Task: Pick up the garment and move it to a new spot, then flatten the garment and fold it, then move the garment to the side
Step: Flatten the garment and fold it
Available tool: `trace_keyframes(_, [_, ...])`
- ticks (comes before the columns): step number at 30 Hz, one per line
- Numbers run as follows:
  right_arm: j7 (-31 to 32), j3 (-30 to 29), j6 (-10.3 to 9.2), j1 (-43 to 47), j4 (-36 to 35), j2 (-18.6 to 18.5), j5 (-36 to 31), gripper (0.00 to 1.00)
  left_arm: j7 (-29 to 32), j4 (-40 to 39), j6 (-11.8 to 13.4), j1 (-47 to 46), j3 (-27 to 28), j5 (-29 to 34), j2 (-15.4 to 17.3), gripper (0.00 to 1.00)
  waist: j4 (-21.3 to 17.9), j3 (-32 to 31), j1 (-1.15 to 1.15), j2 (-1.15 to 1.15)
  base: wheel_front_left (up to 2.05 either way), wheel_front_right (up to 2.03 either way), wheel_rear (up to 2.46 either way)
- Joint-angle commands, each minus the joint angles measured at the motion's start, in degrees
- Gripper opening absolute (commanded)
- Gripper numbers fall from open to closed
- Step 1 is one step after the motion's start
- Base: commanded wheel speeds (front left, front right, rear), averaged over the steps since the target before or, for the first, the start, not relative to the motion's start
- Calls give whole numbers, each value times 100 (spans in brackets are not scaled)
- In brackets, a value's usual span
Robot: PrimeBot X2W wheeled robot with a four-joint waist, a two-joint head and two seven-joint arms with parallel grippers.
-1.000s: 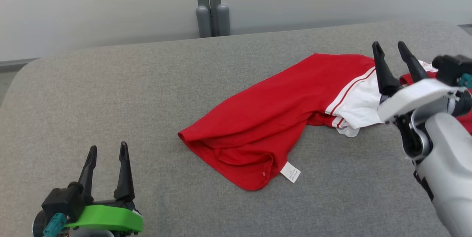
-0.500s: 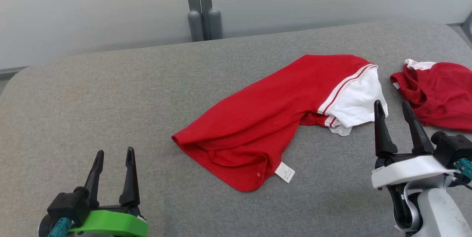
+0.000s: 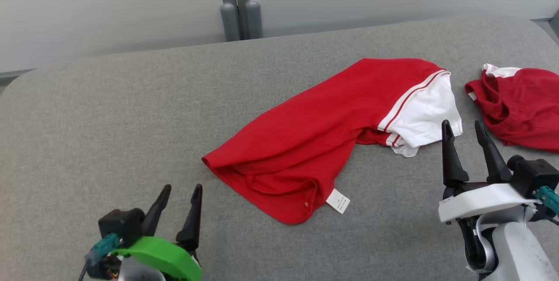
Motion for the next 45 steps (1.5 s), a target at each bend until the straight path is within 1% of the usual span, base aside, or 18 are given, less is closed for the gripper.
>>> trace_keyframes(1, [-15,-29,3,-84,28,-33,-32,100,246,118,-103,-168,-109,-120,7,100,-4,107,0,0,0,0,0])
trace_keyframes(4, [-15,-36,3,-151,52,-29,-34,100,762,349,-238,-404,-315,-289,4,100,-32,241,0,0,0,0,0])
trace_keyframes(7, [-15,-9,3,-260,58,-5,-24,100,1180,611,-349,-716,-515,-465,77,100,-116,406,0,0,0,0,0])
trace_keyframes(9, [-15,3,3,-319,44,15,3,100,1286,753,-399,-949,-574,-548,105,100,-184,512,0,0,0,0,0])
trace_keyframes(14, [-16,20,3,-452,18,53,27,100,1401,1223,-449,-1523,-662,-610,320,100,-388,746,0,0,0,0,0])
trace_keyframes(15, [-15,18,3,-478,14,57,29,100,1395,1290,-457,-1659,-701,-567,394,100,-443,794,0,0,0,0,0])
trace_keyframes(18, [-15,-72,3,-485,-6,69,34,100,1368,1328,-477,-1957,-782,-688,423,100,-524,892,0,0,0,0,0])
trace_keyframes(21, [-15,-79,3,-498,-20,104,16,100,1392,1359,-471,-2263,-854,-669,575,100,-584,1002,0,0,0,0,0])
trace_keyframes(26, [-16,-18,3,-602,-49,143,39,100,1389,1646,-475,-2695,-883,-822,583,100,-683,1173,0,0,0,0,0])
trace_keyframes(27, [-16,-15,3,-615,-54,153,48,100,1351,1729,-476,-2780,-895,-868,545,100,-696,1209,0,0,0,0,0])
trace_keyframes(32, [-16,-56,3,-681,28,158,39,100,1264,2268,-475,-3106,-1119,-1031,470,100,-682,1292,0,0,0,0,0])
trace_keyframes(34, [-16,-54,3,-693,65,160,23,100,1152,2508,-473,-3238,-1195,-989,522,100,-661,1274,0,0,0,0,0])
trace_keyframes(36, [-16,-73,3,-678,88,158,17,100,966,2641,-473,-3298,-1240,-1006,472,100,-610,1217,0,0,0,0,0])
trace_keyframes(39, [-16,-75,3,-626,115,149,2,100,720,2653,-474,-3296,-1300,-947,533,100,-526,1122,0,0,0,0,0])
trace_keyframes(42, [-16,-86,3,-569,138,149,-4,100,552,2463,-474,-3104,-1353,-926,551,100,-455,1013,0,0,0,0,0])
trace_keyframes(45, [-16,-91,3,-531,145,156,-9,100,613,2141,-474,-2850,-1389,-1034,566,100,-411,945,0,0,0,0,0])
